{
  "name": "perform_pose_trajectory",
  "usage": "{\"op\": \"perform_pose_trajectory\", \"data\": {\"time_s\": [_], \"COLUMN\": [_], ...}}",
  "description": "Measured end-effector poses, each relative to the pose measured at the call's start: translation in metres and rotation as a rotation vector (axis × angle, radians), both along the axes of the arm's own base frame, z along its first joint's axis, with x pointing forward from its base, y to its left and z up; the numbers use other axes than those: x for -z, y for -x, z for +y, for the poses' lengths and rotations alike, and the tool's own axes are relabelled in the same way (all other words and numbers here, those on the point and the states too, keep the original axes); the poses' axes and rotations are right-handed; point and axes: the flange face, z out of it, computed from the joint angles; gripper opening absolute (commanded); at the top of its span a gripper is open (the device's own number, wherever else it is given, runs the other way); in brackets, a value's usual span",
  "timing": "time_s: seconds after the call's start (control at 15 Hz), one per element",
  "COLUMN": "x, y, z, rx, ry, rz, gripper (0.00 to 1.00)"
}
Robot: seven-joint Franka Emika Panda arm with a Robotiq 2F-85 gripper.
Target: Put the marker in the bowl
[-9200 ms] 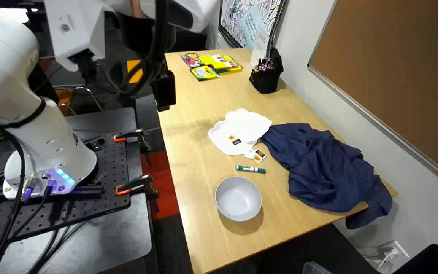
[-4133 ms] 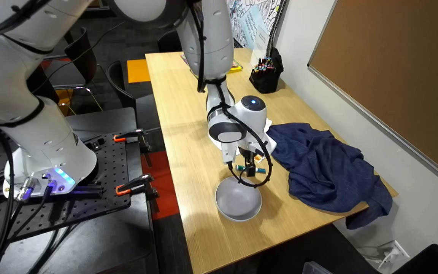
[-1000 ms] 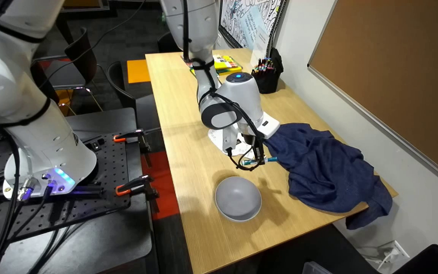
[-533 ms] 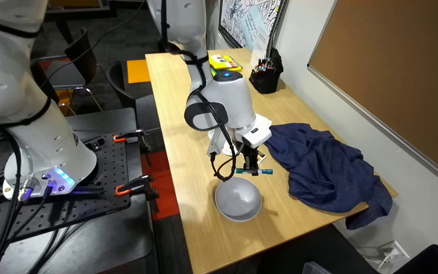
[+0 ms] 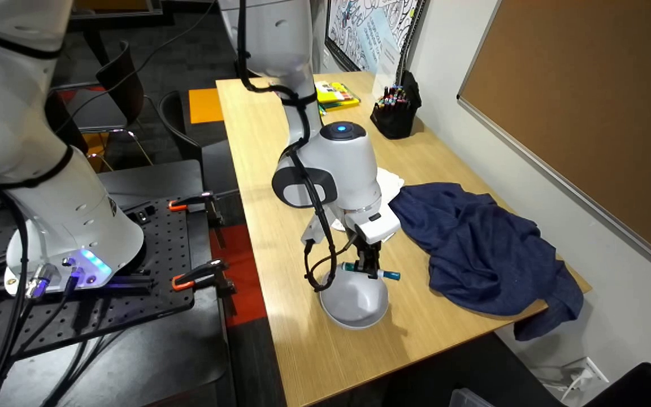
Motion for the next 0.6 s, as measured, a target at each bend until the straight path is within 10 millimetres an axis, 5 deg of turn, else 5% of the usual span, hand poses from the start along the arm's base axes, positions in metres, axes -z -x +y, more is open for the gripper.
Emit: {"op": "perform_pose_trajectory", "data": {"time_s": [0.07, 0.6], "x": [0.003, 0.025], "y": [0.002, 0.009], "z": [-0.002, -0.003], "rx": [0.009, 0.040], "ry": [-0.009, -0.050], "rz": [0.005, 0.048], "gripper": [0.39, 0.98]}}
